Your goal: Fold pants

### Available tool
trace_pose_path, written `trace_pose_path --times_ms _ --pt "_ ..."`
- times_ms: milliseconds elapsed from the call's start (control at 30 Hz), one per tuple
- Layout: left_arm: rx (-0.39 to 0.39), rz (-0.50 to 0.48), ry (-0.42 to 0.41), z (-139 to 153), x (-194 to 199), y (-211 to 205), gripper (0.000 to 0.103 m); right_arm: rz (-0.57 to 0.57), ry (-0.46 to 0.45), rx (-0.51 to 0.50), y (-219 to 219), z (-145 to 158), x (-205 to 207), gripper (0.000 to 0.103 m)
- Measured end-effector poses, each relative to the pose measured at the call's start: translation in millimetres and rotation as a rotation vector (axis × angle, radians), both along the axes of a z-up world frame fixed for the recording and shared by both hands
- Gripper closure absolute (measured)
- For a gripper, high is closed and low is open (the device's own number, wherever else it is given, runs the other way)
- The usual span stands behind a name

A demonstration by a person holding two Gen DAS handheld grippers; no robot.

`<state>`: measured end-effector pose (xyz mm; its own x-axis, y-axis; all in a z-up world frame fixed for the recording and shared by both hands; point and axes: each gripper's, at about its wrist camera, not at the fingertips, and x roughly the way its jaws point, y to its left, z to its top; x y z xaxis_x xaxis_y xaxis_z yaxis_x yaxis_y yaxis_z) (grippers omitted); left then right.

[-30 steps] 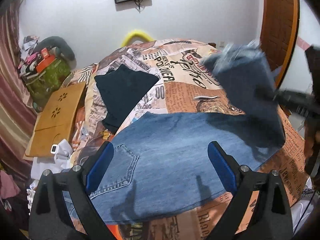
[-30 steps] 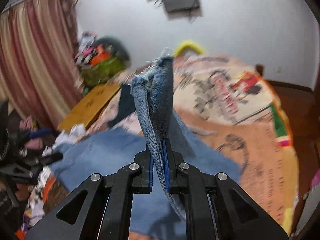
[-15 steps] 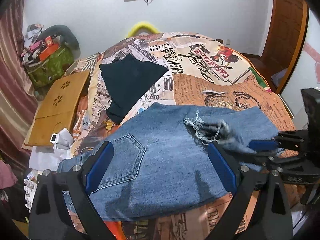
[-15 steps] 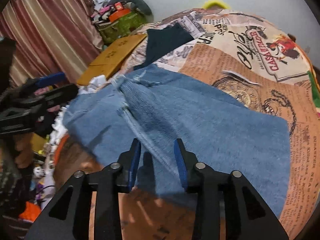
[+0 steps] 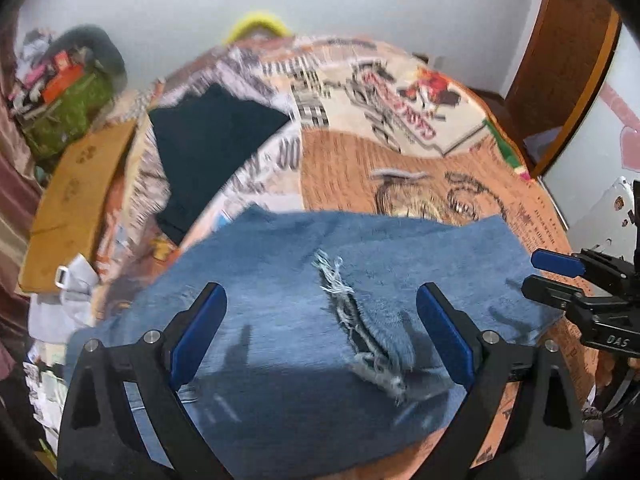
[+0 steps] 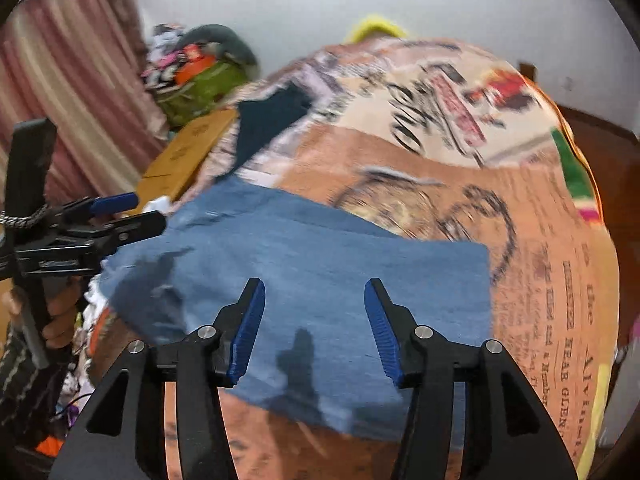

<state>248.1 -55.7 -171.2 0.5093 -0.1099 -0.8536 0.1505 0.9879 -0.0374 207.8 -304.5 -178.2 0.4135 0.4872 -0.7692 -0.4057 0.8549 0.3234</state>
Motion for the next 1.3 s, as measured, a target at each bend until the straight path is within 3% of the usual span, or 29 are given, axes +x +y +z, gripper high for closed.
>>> trace_pose_path --times_ms 167,300,700,867,1100,1300 --pt "0.029 0.000 0.093 -36.0 8.3 -4.9 0.006 -0.013 0.116 -0.047 0.4 -44.5 3.9 0.055" --pt "0.089 -0.023 0.109 -60.3 -0.2 -4.6 0.005 -0.009 0.080 -0.062 0.8 -51.9 -9.9 0.053" --pt "0.062 0.004 0.043 -43.0 -35.6 27.7 0.002 -0.016 0.047 -0.131 -0.6 -39.7 -31.8 0.053" --pt "0.085 0.112 -0.027 -25.8 -51.6 60.9 0.002 -0.009 -0.007 -0.140 9.1 -21.2 -35.5 0.050" --pt "-0.002 0.305 -0.143 7.3 -78.3 131.8 0.002 0.017 -0.113 -0.123 37.9 10.8 -32.4 0.045" --pt "-0.071 0.434 -0.130 4.4 -100.7 192.0 0.002 0.056 -0.150 -0.103 68.4 18.3 -26.7 0.045"
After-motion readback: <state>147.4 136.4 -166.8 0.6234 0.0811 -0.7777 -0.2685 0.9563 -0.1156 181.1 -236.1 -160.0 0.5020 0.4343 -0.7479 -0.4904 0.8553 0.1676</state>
